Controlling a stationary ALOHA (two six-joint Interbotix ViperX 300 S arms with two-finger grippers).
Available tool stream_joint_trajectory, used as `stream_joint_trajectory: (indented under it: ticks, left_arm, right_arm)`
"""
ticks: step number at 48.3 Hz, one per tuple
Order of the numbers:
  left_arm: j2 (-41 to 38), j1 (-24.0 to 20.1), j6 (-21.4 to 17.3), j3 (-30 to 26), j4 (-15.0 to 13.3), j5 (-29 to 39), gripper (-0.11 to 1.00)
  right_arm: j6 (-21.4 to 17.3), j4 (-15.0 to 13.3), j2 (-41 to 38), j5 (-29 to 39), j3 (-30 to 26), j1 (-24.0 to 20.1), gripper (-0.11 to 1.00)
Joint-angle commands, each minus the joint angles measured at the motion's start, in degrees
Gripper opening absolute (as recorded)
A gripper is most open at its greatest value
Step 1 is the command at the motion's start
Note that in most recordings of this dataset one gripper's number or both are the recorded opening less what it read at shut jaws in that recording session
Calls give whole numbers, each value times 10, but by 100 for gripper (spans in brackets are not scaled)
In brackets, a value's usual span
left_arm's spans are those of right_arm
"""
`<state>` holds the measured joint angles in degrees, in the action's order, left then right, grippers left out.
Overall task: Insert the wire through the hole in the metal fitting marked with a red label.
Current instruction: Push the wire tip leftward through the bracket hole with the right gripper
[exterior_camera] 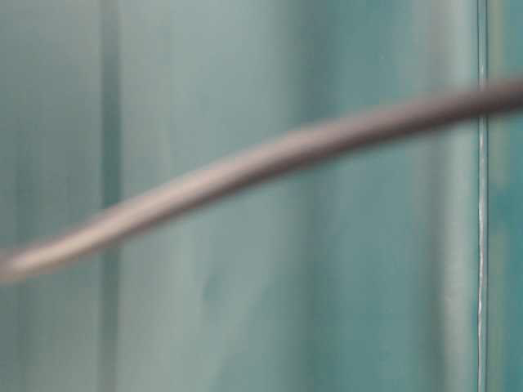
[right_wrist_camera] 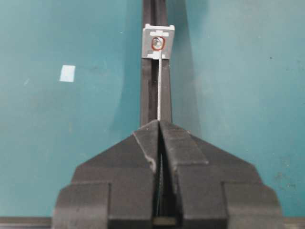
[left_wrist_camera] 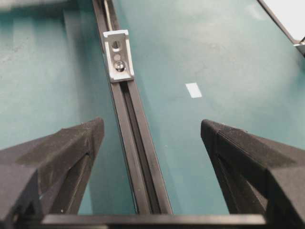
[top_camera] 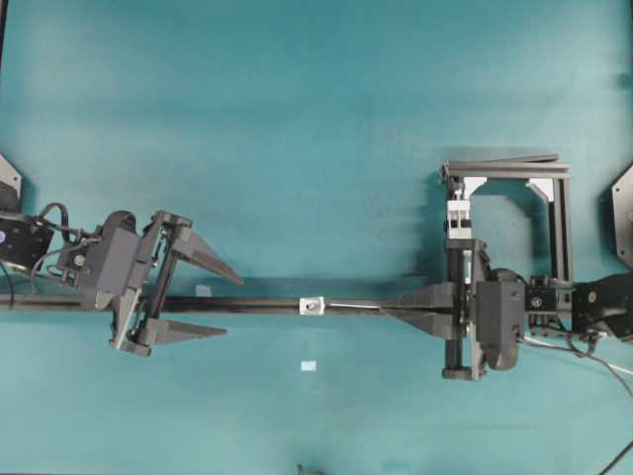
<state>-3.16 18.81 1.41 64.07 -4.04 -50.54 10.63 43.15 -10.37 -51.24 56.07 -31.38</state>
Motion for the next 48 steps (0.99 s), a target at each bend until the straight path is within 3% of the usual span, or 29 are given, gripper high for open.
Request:
stream_joint_trajectory:
  ticks: [1, 48]
  left_arm:
    - [5, -2, -1, -8, 2, -4, 70]
    - [5, -2, -2, -8, 2, -4, 70]
  right_arm:
    - [0, -2, 7, -2, -9, 4, 1]
    - [0, -13, -5, 1, -22, 7, 1]
